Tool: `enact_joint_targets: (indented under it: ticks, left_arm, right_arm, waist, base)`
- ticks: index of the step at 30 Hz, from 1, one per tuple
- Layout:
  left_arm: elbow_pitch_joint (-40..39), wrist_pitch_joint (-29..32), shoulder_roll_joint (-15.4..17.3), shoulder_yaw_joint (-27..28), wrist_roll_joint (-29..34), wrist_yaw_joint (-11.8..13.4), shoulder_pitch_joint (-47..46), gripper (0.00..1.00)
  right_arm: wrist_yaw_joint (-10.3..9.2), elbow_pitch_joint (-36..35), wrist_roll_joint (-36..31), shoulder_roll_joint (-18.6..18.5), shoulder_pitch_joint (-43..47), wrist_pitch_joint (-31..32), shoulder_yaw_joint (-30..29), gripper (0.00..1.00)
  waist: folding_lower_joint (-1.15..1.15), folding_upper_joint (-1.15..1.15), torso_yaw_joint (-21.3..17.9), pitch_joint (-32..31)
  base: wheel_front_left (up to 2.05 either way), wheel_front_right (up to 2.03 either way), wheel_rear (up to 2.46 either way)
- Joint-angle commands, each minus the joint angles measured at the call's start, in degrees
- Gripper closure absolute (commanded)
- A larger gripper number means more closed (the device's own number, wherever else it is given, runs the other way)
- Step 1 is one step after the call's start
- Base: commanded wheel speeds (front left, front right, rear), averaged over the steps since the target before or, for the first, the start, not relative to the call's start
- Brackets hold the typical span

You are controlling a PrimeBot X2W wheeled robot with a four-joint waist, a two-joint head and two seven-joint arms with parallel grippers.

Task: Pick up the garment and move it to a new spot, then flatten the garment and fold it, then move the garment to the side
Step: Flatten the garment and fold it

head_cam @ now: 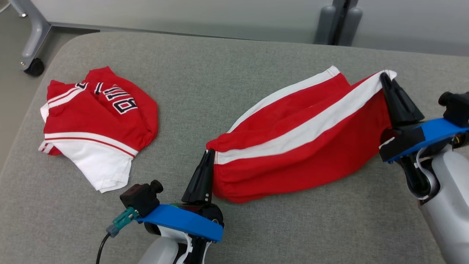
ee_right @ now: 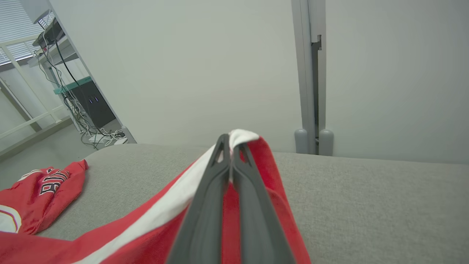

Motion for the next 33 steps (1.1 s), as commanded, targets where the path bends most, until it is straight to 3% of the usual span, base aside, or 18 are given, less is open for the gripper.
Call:
enact_joint_targets:
  ticks: [1,14,23,24,25,26,33]
  left_arm:
    - [0.99,-0.14,-0.28,0.65,-0.36,-0.08,-1.83,1.0]
    - [2.7,-0.15,-0.66,-0.21,-6.98,-0.08,-8.88,1.0]
    - [3.77,-0.15,-0.64,-0.09,-11.85,-0.08,-11.18,1.0]
    - [3.9,-0.15,-0.65,-0.25,-11.8,-0.08,-11.47,0.74]
    - [4.17,-0.15,-0.66,-0.54,-11.47,-0.08,-11.71,0.42]
    - [4.45,-0.15,-0.66,-0.92,-11.65,-0.08,-11.79,0.0]
    - [6.86,-0.12,-0.54,0.92,-10.25,-0.07,-10.0,0.0]
  right_arm:
    - [-0.01,2.78,-0.87,-0.85,-3.28,0.08,0.59,1.0]
    - [-0.02,20.91,-5.89,-0.77,-21.07,-1.62,5.32,1.0]
    - [-0.02,28.02,-8.32,0.07,-26.86,-2.6,8.03,1.0]
    - [-0.02,28.88,-8.08,0.16,-27.27,-2.65,7.95,1.0]
    - [-0.02,29.65,-7.94,0.25,-27.59,-2.66,7.79,0.6]
    - [-0.02,30.06,-8.27,0.38,-27.89,-2.76,8.13,0.0]
    - [-0.02,30.83,-8.87,-0.11,-29.06,-3.01,9.39,0.0]
  waist:
    - [-0.01,0.0,2.58,2.88]
    - [-0.01,0.0,5.62,10.06]
    - [-0.01,0.0,5.5,12.58]
    - [-0.01,0.0,5.41,12.74]
    - [-0.01,0.0,5.32,12.85]
    - [-0.01,0.0,5.25,12.95]
    - [-0.01,0.0,4.7,12.75]
  base:
    - [0.0,0.0,0.0]
    - [0.0,0.0,0.0]
    - [0.0,0.0,0.0]
    - [0.0,0.0,0.0]
    - [0.0,0.0,0.0]
    - [0.0,0.0,0.0]
    - [0.0,0.0,0.0]
